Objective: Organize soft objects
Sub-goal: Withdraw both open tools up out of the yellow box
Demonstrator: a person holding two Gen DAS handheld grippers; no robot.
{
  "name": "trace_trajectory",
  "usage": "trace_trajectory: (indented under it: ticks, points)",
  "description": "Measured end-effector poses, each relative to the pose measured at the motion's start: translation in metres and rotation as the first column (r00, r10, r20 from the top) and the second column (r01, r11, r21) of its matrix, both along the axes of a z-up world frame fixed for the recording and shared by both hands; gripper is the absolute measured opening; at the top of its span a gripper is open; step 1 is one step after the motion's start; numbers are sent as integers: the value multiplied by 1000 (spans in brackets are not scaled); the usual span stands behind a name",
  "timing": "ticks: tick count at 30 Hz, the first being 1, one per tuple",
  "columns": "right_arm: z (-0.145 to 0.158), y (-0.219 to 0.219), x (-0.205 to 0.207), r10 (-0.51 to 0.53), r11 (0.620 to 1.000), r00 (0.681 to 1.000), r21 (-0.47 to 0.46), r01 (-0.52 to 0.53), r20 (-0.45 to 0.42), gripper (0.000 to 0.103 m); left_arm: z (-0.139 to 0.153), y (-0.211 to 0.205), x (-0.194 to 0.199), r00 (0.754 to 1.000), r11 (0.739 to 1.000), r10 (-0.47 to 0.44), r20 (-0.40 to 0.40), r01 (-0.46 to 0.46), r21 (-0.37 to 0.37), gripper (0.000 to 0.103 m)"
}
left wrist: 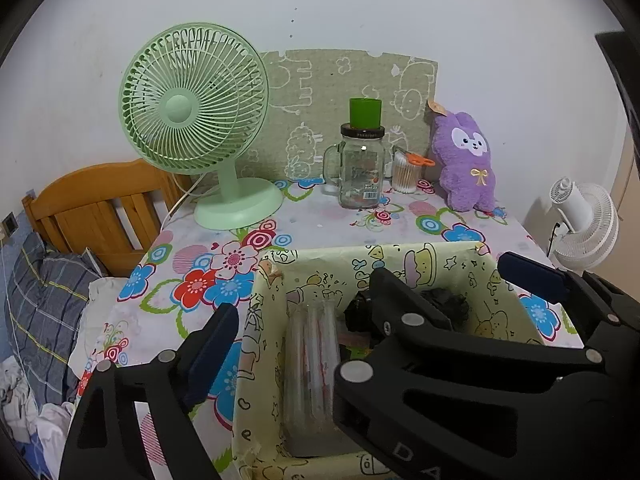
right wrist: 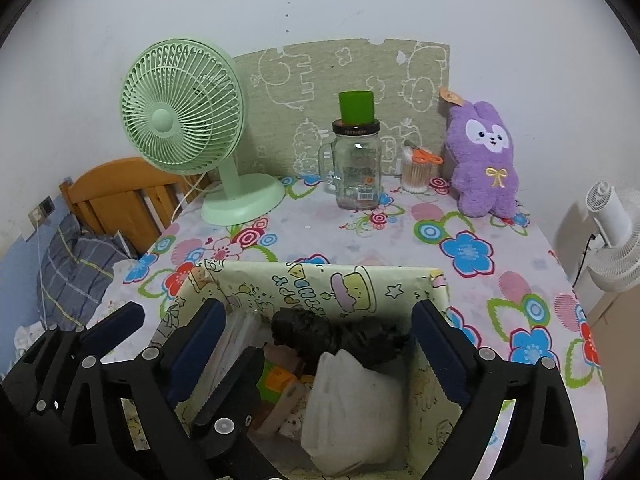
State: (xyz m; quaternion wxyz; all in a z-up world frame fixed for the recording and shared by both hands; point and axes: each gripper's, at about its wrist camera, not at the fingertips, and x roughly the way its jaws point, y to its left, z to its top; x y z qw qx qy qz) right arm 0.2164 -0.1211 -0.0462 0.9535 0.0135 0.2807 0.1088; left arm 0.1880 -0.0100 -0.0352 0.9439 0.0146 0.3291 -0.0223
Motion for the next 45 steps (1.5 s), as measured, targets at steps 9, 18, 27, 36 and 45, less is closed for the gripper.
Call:
trace_trajectory:
  ticks: [9,18,27,36,45]
  points:
    - [10,-8,-15,-21,1000,1000,-1,21,23,98,10,-5,-12,1000,1000,-10,26,10,-5,95]
    - [20,-17,-37,-45,999,998,-5,45,51,100,21,-11,-28,998,1000,-15,53,15,-4,98]
    - [31,-19,-56,-57,998,995,-20,59,76,103,30,-13,-45,997,1000,-10,72,11,-11,101]
    - [40,-23,-79,-65,998,992,-21,67,106,103,39,-15,-63,996,1000,-18,87,20,-18,102]
    - [48,-27,-102,-64,998,989,-16,67,135,103,47,-16,-82,995,999,-25,96,29,-34,103]
